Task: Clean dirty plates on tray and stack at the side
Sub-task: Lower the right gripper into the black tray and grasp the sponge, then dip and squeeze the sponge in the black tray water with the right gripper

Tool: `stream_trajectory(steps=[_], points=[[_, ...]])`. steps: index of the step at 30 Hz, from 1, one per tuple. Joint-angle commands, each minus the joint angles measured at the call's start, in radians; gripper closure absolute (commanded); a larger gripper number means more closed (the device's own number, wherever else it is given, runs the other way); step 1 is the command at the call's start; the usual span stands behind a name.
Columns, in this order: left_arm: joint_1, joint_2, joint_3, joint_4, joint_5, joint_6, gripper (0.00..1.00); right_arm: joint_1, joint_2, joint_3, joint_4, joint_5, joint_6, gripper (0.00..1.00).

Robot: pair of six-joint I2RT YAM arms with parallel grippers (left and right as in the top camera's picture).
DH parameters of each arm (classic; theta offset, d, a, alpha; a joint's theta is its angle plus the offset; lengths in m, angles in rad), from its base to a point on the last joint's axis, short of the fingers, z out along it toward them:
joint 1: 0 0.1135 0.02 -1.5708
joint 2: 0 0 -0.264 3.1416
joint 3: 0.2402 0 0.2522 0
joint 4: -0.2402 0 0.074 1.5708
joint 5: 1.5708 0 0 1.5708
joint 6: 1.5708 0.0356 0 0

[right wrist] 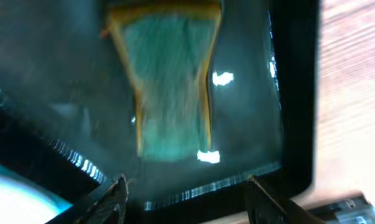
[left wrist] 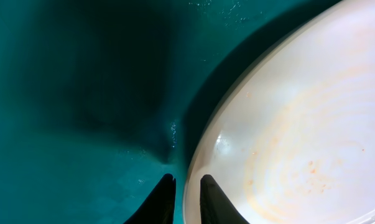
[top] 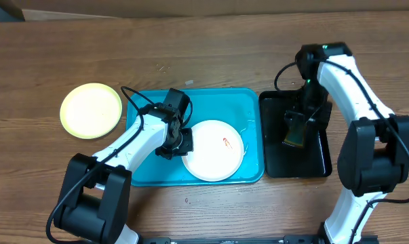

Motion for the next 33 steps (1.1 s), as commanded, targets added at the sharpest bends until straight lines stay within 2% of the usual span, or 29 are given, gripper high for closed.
stream_trajectory(steps=[1,2,3,4,6,7,10,12,14,16,18,20,29,33], points=[[0.006,0.007,0.017,0.0,-0.01,0.015,0.83,-0.005,-0.027,-0.097,0.091,0.049,0.029,0.39],[0.006,0.007,0.017,0.0,-0.01,0.015,0.83,-0.005,-0.027,-0.126,0.128,0.048,0.029,0.39],[0.006,0.007,0.017,0.0,-0.01,0.015,0.83,-0.005,-0.027,-0.153,0.162,0.047,0.029,0.45],[0.006,0.007,0.017,0.0,-0.01,0.015,0.83,-0.005,-0.027,-0.175,0.189,0.045,0.029,0.6],[0.006,0.007,0.017,0.0,-0.01,0.015,0.83,-0.005,-0.027,-0.222,0.242,0.045,0.029,0.79],[0.006,0.007,0.017,-0.001,-0.01,0.015,0.82,-0.005,-0.027,-0.238,0.254,0.045,0.029,0.96],[0.006,0.007,0.017,0.0,-0.01,0.015,0.82,-0.005,-0.027,-0.253,0.238,0.039,0.008,0.96],[0.006,0.007,0.017,-0.001,-0.01,0.015,0.82,-0.005,-0.027,-0.238,0.201,0.005,-0.063,0.95],[0.006,0.007,0.017,-0.001,-0.01,0.015,0.8,-0.011,-0.027,-0.209,0.161,-0.014,-0.083,0.77],[0.006,0.007,0.017,0.0,-0.01,0.015,0.8,-0.014,-0.027,-0.176,0.137,-0.016,-0.083,0.65],[0.006,0.007,0.017,-0.001,-0.01,0.015,0.79,-0.015,-0.027,-0.151,0.135,-0.015,-0.084,0.46],[0.006,0.007,0.017,-0.005,-0.01,0.015,0.79,-0.015,-0.027,-0.132,0.14,-0.015,-0.083,0.37],[0.006,0.007,0.017,-0.009,-0.01,0.014,0.79,-0.015,-0.027,-0.137,0.222,-0.006,-0.083,0.36],[0.006,0.007,0.017,-0.009,-0.01,0.014,0.79,-0.015,-0.027,-0.171,0.26,0.015,-0.082,0.41]])
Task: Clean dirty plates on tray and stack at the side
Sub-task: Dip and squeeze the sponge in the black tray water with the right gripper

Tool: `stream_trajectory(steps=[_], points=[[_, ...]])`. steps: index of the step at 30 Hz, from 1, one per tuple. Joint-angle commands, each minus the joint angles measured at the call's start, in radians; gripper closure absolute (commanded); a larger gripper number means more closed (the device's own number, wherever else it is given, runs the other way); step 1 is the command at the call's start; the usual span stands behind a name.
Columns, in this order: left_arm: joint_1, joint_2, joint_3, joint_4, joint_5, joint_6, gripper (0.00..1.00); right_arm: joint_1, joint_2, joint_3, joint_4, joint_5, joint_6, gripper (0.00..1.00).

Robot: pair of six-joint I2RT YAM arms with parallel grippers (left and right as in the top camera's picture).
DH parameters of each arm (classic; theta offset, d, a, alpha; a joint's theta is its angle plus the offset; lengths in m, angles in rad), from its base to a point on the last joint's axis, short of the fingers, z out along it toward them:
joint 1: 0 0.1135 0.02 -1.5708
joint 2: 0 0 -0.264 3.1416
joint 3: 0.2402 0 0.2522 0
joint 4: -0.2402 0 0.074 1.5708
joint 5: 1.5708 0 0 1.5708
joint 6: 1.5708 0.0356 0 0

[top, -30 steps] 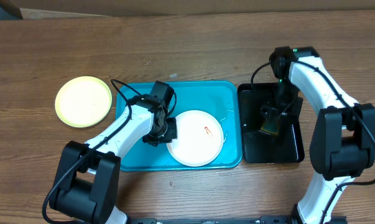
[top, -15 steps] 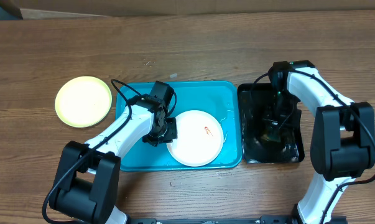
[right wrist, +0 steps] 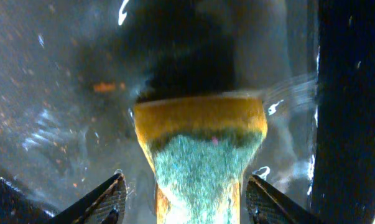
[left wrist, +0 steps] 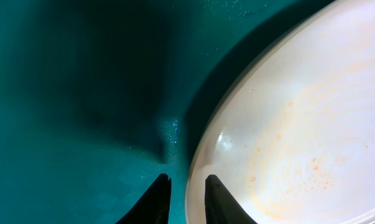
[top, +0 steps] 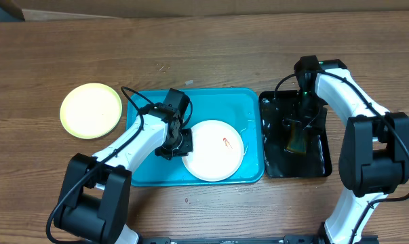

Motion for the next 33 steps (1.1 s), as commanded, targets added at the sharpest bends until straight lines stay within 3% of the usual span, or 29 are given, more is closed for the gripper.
stream_trajectory(steps=[1,3,5,6,7,9,10,11,12,15,18,27,33], points=[[0.006,0.007,0.016,0.003,-0.01,0.015,0.78,-0.003,-0.021,-0.024,0.027,0.021,-0.002,0.46],[0.006,0.007,0.016,0.003,-0.01,0.015,0.78,-0.003,-0.021,-0.027,0.034,0.021,-0.003,0.67],[0.006,0.007,0.016,0.003,-0.01,0.015,0.78,-0.003,-0.022,-0.02,0.029,0.02,-0.003,0.96],[0.006,0.007,0.016,0.003,-0.011,0.015,0.78,-0.003,-0.022,-0.017,0.026,0.017,-0.003,0.96],[0.006,0.007,0.016,0.003,-0.011,0.016,0.78,-0.003,-0.022,-0.017,0.025,0.013,-0.003,0.96],[0.006,0.007,0.016,0.003,-0.011,0.015,0.78,-0.003,-0.022,-0.014,0.025,0.013,-0.003,0.82],[0.006,0.007,0.016,0.003,-0.011,0.015,0.78,-0.003,-0.022,-0.011,0.024,0.013,-0.003,0.58],[0.006,0.007,0.016,0.003,-0.011,0.015,0.78,-0.003,-0.022,-0.008,0.021,0.013,-0.003,0.42],[0.006,0.007,0.016,0.003,-0.011,0.015,0.78,-0.003,-0.022,0.001,0.012,0.013,-0.004,0.4],[0.006,0.007,0.016,0.002,-0.011,0.015,0.77,-0.003,-0.022,0.031,-0.026,0.014,-0.003,0.41],[0.006,0.007,0.016,-0.001,-0.011,0.015,0.77,-0.003,-0.021,0.027,-0.037,0.014,-0.003,0.48],[0.006,0.007,0.016,0.008,-0.011,0.015,0.76,-0.003,-0.021,-0.047,0.025,0.002,-0.003,0.59],[0.006,0.007,0.016,0.037,-0.019,0.015,0.72,-0.003,-0.021,-0.057,0.026,-0.013,-0.003,0.57]])
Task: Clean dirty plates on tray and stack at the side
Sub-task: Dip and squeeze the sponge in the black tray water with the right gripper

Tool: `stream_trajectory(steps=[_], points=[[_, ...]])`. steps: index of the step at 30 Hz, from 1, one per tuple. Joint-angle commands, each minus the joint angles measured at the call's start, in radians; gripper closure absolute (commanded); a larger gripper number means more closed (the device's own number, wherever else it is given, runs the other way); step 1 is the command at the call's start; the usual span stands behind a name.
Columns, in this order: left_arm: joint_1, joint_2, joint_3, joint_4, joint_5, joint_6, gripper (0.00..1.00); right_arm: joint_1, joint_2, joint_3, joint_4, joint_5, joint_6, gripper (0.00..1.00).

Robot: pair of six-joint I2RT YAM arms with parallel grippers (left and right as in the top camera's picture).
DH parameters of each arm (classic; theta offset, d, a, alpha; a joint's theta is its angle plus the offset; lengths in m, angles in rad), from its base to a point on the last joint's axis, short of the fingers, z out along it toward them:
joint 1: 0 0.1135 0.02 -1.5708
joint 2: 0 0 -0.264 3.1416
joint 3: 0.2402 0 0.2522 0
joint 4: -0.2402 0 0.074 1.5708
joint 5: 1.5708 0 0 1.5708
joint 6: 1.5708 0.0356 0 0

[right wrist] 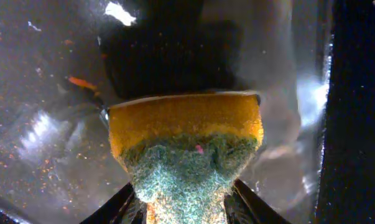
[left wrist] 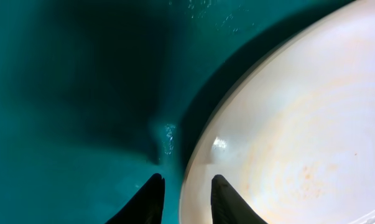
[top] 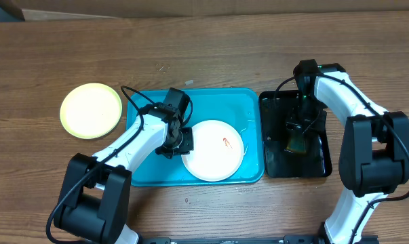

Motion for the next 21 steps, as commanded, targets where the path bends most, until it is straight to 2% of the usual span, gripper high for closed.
stream_trajectory(steps=[1,3,5,6,8,11,13,14,18,21], points=[[0.006,0.007,0.016,0.008,-0.021,0.012,0.72,-0.002,-0.021,-0.022,0.01,-0.012,-0.002,0.55],[0.005,0.007,0.015,0.007,-0.021,0.012,0.71,-0.002,-0.021,-0.037,0.023,-0.012,-0.002,0.56],[0.006,0.007,0.014,0.004,-0.022,0.013,0.73,-0.002,-0.021,-0.046,0.028,-0.012,-0.002,0.67],[0.006,0.007,0.014,0.004,-0.027,0.013,0.78,-0.002,-0.021,-0.046,0.029,-0.012,-0.002,0.73],[0.006,0.007,0.014,0.006,-0.048,0.013,0.9,-0.002,-0.021,-0.041,0.031,-0.012,-0.002,0.77],[0.006,0.007,0.014,0.021,-0.065,0.012,0.95,-0.003,-0.021,-0.021,0.031,-0.012,-0.003,0.8],[0.007,0.007,0.014,0.035,-0.091,0.011,0.96,-0.003,-0.021,0.004,0.029,-0.012,-0.003,0.94],[0.008,0.007,0.014,0.041,-0.106,0.001,0.96,-0.003,-0.021,0.018,0.027,-0.012,-0.003,0.96],[0.021,0.007,0.015,0.062,-0.111,-0.026,0.96,-0.002,-0.021,0.057,0.009,-0.018,-0.034,0.96],[0.022,0.007,0.015,0.064,-0.119,-0.015,0.92,-0.002,-0.021,0.059,0.007,-0.019,-0.056,0.96]])
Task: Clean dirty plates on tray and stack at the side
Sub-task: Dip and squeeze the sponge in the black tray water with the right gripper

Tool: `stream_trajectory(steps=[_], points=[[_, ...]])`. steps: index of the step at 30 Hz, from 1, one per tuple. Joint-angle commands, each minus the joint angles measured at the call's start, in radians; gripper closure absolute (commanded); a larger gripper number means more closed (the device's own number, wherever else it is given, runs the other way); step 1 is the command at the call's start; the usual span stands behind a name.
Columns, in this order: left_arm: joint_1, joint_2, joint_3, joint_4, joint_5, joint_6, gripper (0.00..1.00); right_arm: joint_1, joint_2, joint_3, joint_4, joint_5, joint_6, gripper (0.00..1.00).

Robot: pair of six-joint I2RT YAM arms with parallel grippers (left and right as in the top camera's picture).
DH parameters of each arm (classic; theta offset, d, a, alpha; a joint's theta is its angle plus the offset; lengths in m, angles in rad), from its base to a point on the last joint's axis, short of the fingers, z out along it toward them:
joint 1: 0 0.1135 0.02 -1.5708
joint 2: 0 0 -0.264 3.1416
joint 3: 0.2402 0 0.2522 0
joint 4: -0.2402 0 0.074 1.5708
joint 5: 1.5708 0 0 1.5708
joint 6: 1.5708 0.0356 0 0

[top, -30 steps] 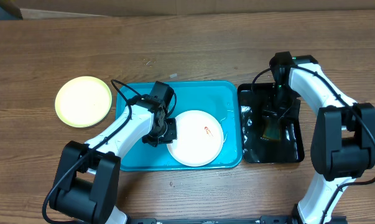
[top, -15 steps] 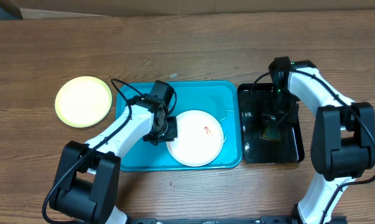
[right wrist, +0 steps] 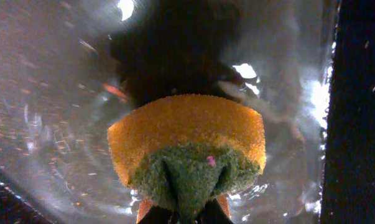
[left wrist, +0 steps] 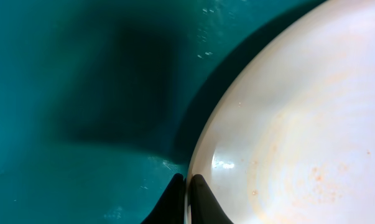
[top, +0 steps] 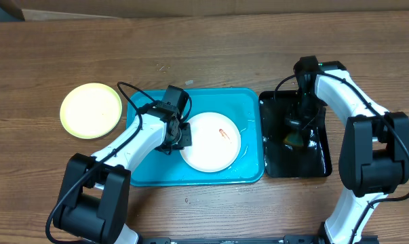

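Note:
A white plate with an orange-red smear lies in the blue tray; orange specks show on the white plate in the left wrist view. My left gripper is shut on its left rim, the two dark fingertips pinching the edge. A yellow plate rests on the table to the left. In the black tray of water, my right gripper is shut on a yellow-and-green sponge, squeezed between its jaws.
The wooden table surrounds both trays, which sit side by side near the front edge. Water glints on the black tray's floor around the sponge. Small crumbs lie behind the blue tray.
My left gripper has shut on the white plate's rim, and the plate now sits slightly further back and left in the tray. My right gripper has squeezed tighter on the sponge.
At first my left gripper's fingers straddled the plate's left rim with a gap, and my right gripper hung open over the sponge in the black tray. Then the right jaws came down around the sponge and closed on it. Now both grippers are shut.

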Motion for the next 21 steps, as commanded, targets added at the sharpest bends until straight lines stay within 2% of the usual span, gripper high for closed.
stream_trajectory(steps=[1,8,11,13,16,18,19,21], points=[[0.008,0.007,0.015,0.008,-0.042,0.005,0.92,-0.003,-0.021,0.028,-0.005,-0.008,-0.032,0.96],[0.008,0.007,0.015,0.014,-0.041,0.036,0.89,-0.003,-0.021,0.025,-0.011,-0.006,-0.035,0.96],[0.008,0.007,0.015,0.013,-0.042,0.036,0.91,-0.003,-0.021,0.052,-0.077,-0.005,-0.072,0.96],[0.008,0.007,0.015,0.014,-0.041,0.036,0.91,-0.006,-0.023,0.081,-0.103,-0.014,-0.031,0.96],[0.008,0.007,0.015,0.02,-0.042,0.037,0.91,0.002,-0.024,0.104,-0.111,-0.013,-0.12,0.96],[0.008,0.007,0.015,0.02,-0.042,0.052,0.94,0.003,-0.024,0.106,-0.124,0.075,-0.052,0.96],[0.008,0.007,0.015,0.018,-0.042,0.071,0.96,0.003,-0.024,0.106,-0.128,0.059,-0.026,0.96],[0.008,0.007,0.015,0.01,-0.042,0.097,0.96,0.003,-0.023,0.106,-0.137,-0.008,-0.063,0.96]])
